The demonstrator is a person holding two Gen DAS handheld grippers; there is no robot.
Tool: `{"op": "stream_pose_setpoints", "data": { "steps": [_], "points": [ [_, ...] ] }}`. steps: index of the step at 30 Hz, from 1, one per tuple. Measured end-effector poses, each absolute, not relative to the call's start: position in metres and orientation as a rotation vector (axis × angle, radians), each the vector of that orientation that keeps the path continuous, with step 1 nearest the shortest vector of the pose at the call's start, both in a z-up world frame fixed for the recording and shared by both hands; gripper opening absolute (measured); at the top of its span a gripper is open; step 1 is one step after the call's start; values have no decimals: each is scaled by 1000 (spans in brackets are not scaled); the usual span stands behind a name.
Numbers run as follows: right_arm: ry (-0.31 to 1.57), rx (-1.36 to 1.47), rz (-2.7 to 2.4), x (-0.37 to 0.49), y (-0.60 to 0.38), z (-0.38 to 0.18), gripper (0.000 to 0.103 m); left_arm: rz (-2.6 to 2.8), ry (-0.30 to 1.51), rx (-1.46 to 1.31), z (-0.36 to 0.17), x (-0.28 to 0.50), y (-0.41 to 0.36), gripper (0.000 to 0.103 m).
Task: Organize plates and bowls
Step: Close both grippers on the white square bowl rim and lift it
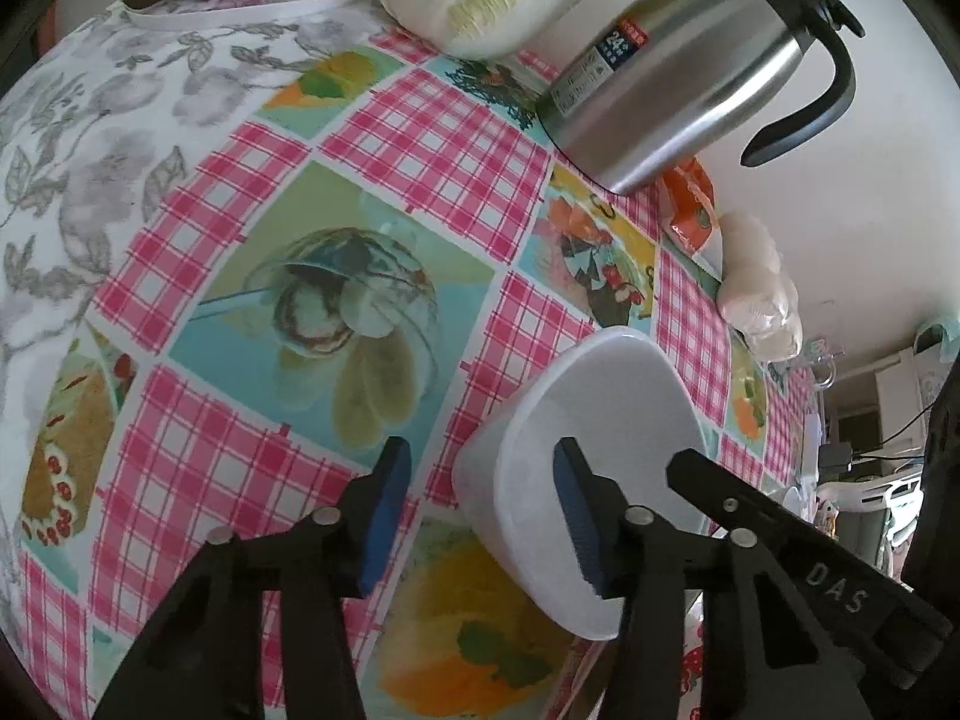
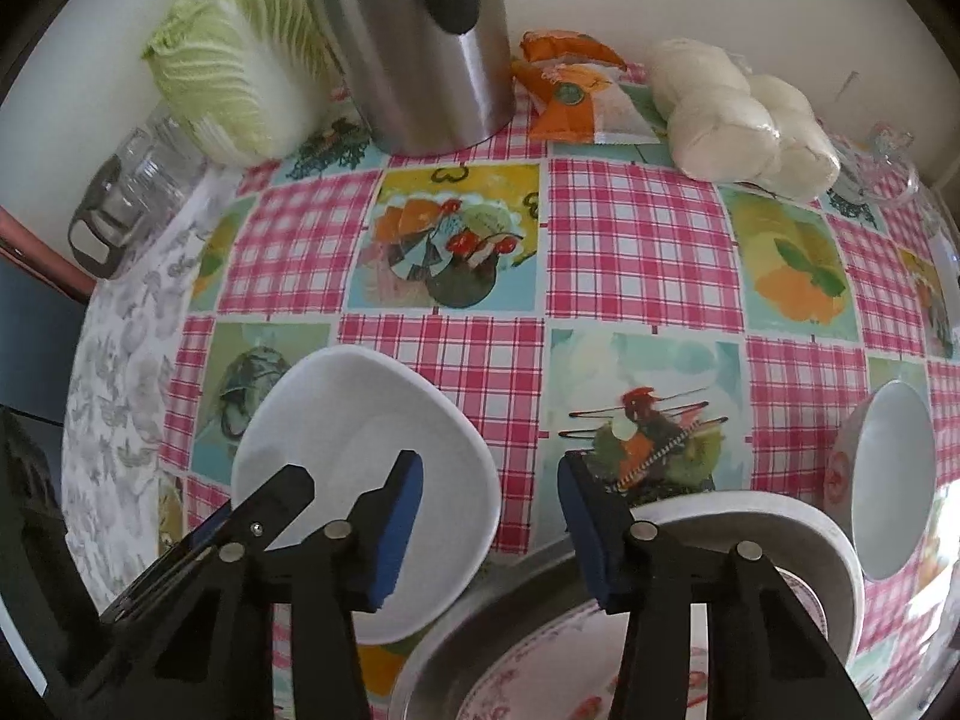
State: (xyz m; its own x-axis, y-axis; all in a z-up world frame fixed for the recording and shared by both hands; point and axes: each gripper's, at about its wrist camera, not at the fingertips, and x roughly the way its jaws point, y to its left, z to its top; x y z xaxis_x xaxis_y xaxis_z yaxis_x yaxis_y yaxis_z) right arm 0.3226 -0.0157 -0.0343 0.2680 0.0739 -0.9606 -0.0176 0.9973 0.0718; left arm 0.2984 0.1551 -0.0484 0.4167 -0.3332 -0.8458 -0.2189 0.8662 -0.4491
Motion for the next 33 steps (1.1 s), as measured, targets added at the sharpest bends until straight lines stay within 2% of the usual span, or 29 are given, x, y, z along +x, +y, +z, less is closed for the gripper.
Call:
{"op": "stream_pose_setpoints", "data": {
  "steps": [4,10,13,19,24,33],
  "points": [
    [1324,27,61,326,-8,-43,36,-83,1169,-552,-54,302,154,40],
    [1349,6,39,329,-4,-52,21,-96,1187,-577,-62,302,153,30],
    [1367,6,24,329,-5,-57,20,-121,1188,-604,-67,299,153,29],
    [1366,-31,32,324,3,-56,11,-107,1173,-597,-65,293,156,27],
    [1334,-48,69,317,13,-48,10,-88,1151,-597,-59,283,162,24],
    [1244,-56,175,292,23,-5,10,-50,1040,-565,-11,252,170,24]
  ]
}}
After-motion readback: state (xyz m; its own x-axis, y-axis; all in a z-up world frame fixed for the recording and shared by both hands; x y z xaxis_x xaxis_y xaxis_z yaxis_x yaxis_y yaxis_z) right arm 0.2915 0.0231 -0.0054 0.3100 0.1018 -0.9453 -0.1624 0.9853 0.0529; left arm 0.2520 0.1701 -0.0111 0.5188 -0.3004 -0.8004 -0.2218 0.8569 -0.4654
